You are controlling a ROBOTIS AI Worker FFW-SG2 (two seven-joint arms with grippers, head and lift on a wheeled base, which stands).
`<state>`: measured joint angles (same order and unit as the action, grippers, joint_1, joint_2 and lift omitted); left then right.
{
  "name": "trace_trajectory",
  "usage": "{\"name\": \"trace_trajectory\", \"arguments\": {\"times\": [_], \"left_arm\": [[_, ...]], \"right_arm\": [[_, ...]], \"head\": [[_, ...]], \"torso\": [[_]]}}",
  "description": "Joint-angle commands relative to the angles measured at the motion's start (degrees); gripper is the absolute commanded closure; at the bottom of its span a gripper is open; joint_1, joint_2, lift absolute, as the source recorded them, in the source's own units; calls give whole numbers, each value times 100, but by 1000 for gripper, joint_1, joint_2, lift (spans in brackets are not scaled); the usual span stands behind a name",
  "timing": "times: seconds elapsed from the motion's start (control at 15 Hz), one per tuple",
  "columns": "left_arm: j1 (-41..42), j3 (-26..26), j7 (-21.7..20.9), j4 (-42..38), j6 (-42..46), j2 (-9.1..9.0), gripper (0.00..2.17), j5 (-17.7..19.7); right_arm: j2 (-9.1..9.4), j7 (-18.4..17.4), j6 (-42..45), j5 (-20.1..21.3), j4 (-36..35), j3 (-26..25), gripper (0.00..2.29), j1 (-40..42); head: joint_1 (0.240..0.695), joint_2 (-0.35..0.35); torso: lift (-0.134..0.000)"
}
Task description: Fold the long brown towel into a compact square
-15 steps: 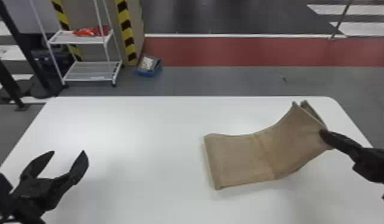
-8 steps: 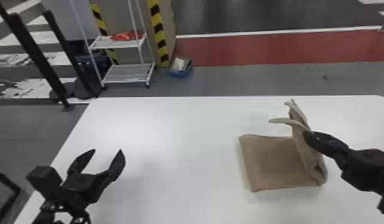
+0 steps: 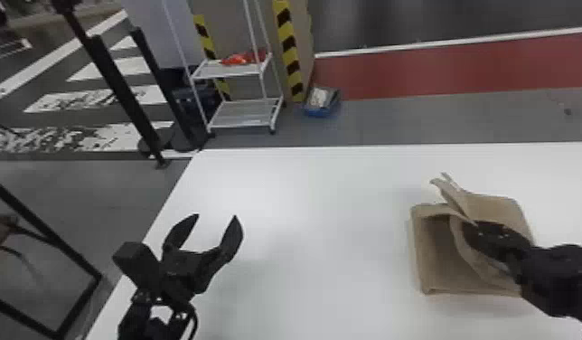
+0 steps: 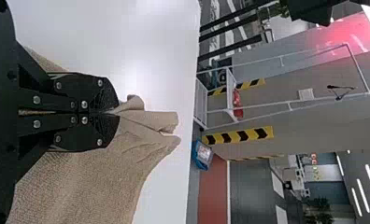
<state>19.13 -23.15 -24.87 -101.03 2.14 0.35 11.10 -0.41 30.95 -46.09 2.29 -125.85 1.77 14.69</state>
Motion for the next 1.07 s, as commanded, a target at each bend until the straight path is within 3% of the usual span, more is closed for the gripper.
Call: {"name": "trace_trajectory", "arguments": {"times": [0.0,0.4,0.47,0.53,0.6,0.73,0.8,0.93,1.0], "left_arm": [[-23,21,0,48,18,-50,83,-12],[-76,12,-9,171,18,-50,87,-12],[-85,-5,-9,189,1,-50,87,-12],[-93,-14,-9,206,1,-50,87,-12],[-120,-5,-9,215,1,-50,87,-12],[-120,12,-9,232,-17,-50,87,-12],[-128,21,-9,250,-17,-50,87,-12],[-137,21,-9,276,1,-50,87,-12],[-137,12,-9,285,-17,-50,87,-12]], "right_arm": [[-3,-19,25,263,192,271,1696,-45],[-153,166,77,544,843,904,1612,-282],[-153,315,148,500,843,904,1028,-265],[-153,350,218,368,834,895,221,-230],[-153,298,306,236,825,833,22,-230],[-126,95,657,-247,834,666,22,-238],[-109,-159,798,-282,860,640,73,-256],[-82,-432,1062,-308,1027,614,363,-361],[-73,-458,1167,-308,1150,614,623,-449]], "head": [[695,308],[695,350],[695,350],[695,350],[695,350],[695,350],[695,350],[695,350],[695,350]], "torso": [[-123],[-123],[-123],[-123],[-123],[-123],[-123],[-123],[-123]]}}
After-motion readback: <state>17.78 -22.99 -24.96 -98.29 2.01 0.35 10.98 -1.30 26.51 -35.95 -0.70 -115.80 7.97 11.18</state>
